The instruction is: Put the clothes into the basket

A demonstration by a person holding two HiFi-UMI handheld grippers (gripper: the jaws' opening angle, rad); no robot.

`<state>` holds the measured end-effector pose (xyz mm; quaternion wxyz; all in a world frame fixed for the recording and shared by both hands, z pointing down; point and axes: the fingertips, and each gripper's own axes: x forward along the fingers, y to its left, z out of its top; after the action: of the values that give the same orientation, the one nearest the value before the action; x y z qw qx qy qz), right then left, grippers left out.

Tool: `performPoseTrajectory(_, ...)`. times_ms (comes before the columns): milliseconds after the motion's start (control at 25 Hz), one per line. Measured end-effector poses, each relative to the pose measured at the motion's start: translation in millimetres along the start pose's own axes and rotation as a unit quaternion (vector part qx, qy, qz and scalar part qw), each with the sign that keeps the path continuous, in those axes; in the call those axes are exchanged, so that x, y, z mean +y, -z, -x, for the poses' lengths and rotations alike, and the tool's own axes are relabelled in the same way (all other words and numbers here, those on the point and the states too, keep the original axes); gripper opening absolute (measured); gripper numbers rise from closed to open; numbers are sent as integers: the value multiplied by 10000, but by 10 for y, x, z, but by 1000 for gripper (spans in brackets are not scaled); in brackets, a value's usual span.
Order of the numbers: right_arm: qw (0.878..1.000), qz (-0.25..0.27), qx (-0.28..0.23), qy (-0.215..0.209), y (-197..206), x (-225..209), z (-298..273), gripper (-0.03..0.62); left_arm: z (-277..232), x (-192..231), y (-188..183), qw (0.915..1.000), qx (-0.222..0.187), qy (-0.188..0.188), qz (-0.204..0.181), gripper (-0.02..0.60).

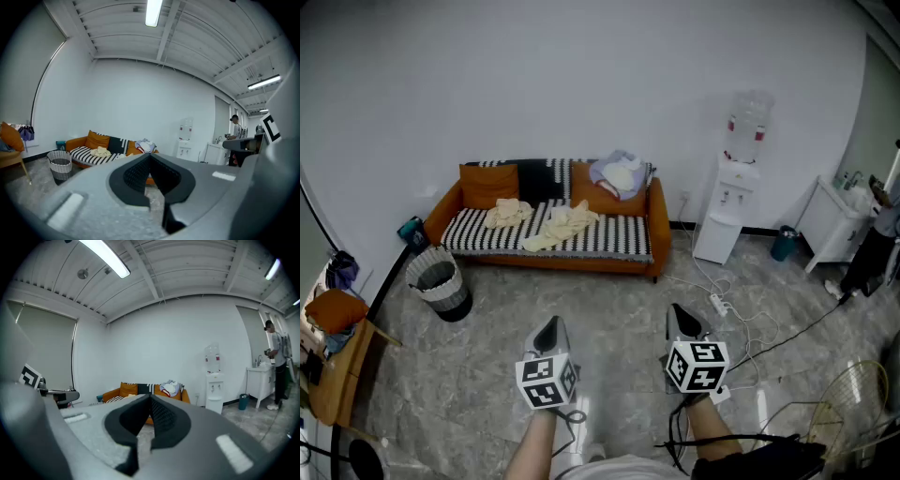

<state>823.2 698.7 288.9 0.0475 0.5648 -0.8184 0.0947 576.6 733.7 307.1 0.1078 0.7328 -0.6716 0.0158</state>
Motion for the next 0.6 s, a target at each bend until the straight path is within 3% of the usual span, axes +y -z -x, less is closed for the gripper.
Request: performPoseTrajectory(600,9998,-140,-127,-42,-4,103,-377,2,-254,316,53,10000,88,18,4,-5)
